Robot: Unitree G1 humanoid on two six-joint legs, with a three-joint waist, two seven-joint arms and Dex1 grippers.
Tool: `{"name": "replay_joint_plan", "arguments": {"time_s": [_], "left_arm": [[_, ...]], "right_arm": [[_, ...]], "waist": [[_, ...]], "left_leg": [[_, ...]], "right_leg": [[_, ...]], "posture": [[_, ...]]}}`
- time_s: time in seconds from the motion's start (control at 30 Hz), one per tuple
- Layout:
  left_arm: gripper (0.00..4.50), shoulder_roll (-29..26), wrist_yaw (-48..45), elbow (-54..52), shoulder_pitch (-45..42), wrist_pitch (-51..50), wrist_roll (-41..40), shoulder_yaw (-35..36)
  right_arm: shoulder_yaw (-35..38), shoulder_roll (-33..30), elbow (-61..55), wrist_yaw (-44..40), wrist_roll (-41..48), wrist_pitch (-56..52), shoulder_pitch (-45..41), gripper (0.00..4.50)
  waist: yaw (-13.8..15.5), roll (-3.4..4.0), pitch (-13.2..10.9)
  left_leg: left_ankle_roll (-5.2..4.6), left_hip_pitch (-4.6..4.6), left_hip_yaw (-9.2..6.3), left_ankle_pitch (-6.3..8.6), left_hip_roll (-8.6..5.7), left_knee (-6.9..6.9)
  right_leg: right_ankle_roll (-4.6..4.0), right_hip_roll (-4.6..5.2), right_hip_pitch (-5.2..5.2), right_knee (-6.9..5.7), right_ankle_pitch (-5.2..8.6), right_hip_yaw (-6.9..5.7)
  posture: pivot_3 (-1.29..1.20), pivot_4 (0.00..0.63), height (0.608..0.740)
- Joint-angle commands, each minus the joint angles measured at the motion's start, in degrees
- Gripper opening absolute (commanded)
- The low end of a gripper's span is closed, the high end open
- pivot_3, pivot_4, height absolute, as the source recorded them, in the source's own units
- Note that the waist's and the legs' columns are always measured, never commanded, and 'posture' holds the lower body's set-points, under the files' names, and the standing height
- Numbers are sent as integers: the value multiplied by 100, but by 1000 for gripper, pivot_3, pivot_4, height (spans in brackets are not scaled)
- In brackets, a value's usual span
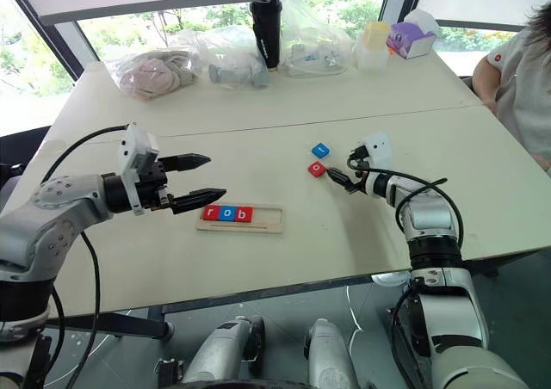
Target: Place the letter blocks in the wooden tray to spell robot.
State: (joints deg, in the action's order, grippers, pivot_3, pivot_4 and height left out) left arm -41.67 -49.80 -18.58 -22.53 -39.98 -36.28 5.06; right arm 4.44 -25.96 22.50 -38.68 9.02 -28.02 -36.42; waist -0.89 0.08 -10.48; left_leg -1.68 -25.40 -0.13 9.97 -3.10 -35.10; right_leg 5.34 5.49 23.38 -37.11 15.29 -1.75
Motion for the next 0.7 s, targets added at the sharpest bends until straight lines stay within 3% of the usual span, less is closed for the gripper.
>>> {"name": "replay_joint_plan", "arguments": {"time_s": [0.03, 0.43, 0.67, 0.7], "left_arm": [[4500, 11, -19, 48, -123, 212, 121, -3], [4500, 27, 67, -23, 126, 379, 294, 15], [4500, 15, 134, -66, 280, 428, 308, 84], [4500, 14, 141, -68, 292, 434, 307, 86]], "right_arm": [[-140, 87, -127, 46, -34, 182, -46, 4432], [-566, 418, 694, 155, -301, 764, -272, 4432], [-655, 446, 976, 151, -436, 1071, -342, 1152], [-660, 441, 927, 167, -443, 1056, -317, 1174]], "waist": [[13, 0, 0], [9, -1, 0], [2, -1, 0], [2, -1, 0]], "left_leg": [[0, -1, 0, 0, 0, 0], [0, -1, 0, 0, -1, -1], [1, 1, 0, 1, 0, 0], [1, 1, -1, 1, 0, 0]], "right_leg": [[1, 0, 0, 1, 0, 0], [1, 1, -1, 4, -1, 0], [0, 1, -2, 2, 0, 0], [2, 0, -2, 2, -1, 0]], "posture": [[0, 150, 740], [0, 150, 740], [0, 150, 740], [0, 150, 740]]}}
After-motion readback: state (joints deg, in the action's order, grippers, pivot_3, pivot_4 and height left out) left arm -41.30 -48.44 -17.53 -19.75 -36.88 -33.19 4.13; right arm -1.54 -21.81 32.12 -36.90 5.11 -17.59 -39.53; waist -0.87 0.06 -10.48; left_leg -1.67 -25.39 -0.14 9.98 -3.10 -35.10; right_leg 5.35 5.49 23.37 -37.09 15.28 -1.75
